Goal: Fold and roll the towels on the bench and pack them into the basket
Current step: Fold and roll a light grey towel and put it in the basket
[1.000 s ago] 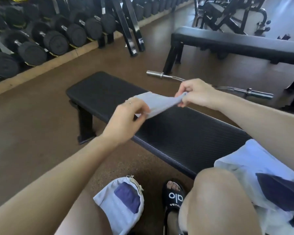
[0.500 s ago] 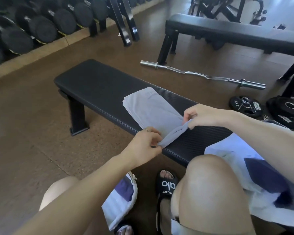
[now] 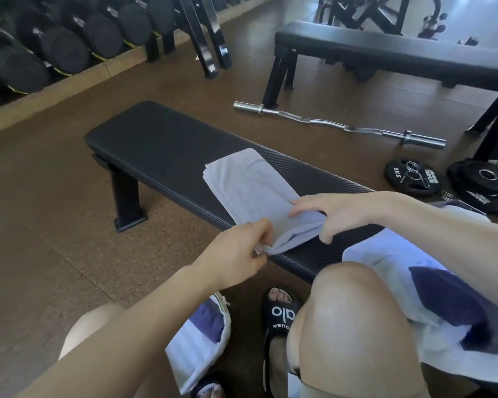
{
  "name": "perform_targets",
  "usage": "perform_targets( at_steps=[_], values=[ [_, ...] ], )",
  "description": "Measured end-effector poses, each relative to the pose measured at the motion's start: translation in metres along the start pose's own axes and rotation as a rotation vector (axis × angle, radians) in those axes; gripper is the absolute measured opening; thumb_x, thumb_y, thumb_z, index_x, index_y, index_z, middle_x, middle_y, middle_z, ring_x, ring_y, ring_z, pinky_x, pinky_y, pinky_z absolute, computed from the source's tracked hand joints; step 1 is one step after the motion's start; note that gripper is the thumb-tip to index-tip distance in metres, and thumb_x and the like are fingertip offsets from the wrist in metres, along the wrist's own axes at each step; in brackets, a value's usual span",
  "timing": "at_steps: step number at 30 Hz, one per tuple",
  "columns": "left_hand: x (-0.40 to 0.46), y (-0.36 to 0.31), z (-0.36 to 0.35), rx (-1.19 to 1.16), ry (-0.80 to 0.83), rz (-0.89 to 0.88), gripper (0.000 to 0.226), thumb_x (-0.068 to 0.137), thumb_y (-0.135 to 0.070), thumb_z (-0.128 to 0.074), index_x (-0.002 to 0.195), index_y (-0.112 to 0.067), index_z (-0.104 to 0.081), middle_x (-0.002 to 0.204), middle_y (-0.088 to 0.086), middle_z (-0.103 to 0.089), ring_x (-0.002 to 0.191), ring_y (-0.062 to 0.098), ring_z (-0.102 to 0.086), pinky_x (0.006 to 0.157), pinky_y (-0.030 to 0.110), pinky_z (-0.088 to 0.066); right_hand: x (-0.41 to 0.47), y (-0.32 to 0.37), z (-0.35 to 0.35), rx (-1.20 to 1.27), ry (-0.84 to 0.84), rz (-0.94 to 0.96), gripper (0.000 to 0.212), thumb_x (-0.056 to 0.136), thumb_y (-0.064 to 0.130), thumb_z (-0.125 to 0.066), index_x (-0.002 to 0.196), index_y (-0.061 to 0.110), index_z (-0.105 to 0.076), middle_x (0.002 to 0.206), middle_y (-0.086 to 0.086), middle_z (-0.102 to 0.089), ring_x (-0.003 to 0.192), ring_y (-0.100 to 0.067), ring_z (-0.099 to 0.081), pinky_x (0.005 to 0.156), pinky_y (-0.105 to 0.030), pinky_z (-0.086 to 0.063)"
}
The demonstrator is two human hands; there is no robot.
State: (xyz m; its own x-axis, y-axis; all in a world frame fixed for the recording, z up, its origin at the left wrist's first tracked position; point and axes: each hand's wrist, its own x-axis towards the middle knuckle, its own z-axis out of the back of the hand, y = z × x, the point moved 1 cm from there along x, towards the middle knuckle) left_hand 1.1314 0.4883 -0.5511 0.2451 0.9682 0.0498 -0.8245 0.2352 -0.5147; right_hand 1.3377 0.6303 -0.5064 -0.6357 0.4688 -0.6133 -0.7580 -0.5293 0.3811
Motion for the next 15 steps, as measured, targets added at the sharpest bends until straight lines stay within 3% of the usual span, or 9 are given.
perform_targets(
  at_steps=[3, 6, 10, 13, 15],
  values=[
    [-0.004, -0.008, -0.012, 0.114, 0.032, -0.118, 0.027, 0.076, -0.016, -0.061, 0.099, -0.019, -0.047, 0.092, -0.005, -0.054, 0.081, 0.018, -0.049, 0.071, 0.042, -0.048, 0.008, 0.009, -0.005, -0.221, -0.267, 0.114, 0.054, 0.084, 0.023, -0.068, 0.136, 0.025, -0.056, 0.128, 0.012, -0.051, 0.131, -0.017, -0.044, 0.107, -0.032, -0.037],
    [-0.004, -0.008, -0.021, 0.221, 0.021, -0.202, 0.045, 0.076, -0.027, -0.067, 0.117, -0.016, -0.053, 0.103, -0.001, -0.051, 0.089, 0.020, -0.050, 0.078, 0.037, -0.049, 0.017, 0.018, -0.019, -0.169, -0.575, 0.178, 0.060, 0.098, 0.034, -0.051, 0.153, 0.015, -0.036, 0.156, -0.001, -0.039, 0.142, -0.021, -0.037, 0.114, -0.030, -0.029],
    [-0.002, -0.002, -0.022, 0.350, -0.044, -0.223, 0.059, 0.074, -0.051, -0.070, 0.121, -0.017, -0.056, 0.124, 0.006, -0.045, 0.103, 0.026, -0.046, 0.090, 0.039, -0.046, 0.029, 0.010, -0.059, -0.421, -0.416, 0.254, 0.081, 0.089, 0.052, -0.006, 0.157, 0.014, -0.028, 0.167, -0.003, -0.018, 0.154, -0.022, -0.014, 0.124, -0.035, -0.013],
    [-0.002, 0.003, -0.022, 0.309, -0.053, -0.193, 0.065, 0.074, -0.059, -0.071, 0.114, -0.011, -0.056, 0.134, 0.009, -0.046, 0.118, 0.029, -0.047, 0.101, 0.041, -0.043, 0.028, -0.002, -0.053, -0.296, -0.534, 0.282, 0.068, 0.095, 0.045, -0.017, 0.156, 0.019, -0.035, 0.164, 0.001, -0.025, 0.152, -0.015, -0.021, 0.124, -0.027, -0.009],
    [0.001, 0.004, -0.018, 0.209, -0.105, -0.131, 0.068, 0.079, -0.061, -0.066, 0.121, -0.009, -0.052, 0.140, 0.008, -0.047, 0.125, 0.026, -0.048, 0.106, 0.039, -0.041, 0.028, -0.004, -0.047, -0.283, -0.602, 0.222, 0.068, 0.097, 0.046, -0.020, 0.158, 0.017, -0.027, 0.166, -0.002, -0.020, 0.153, -0.016, -0.018, 0.124, -0.029, -0.010]
  ],
)
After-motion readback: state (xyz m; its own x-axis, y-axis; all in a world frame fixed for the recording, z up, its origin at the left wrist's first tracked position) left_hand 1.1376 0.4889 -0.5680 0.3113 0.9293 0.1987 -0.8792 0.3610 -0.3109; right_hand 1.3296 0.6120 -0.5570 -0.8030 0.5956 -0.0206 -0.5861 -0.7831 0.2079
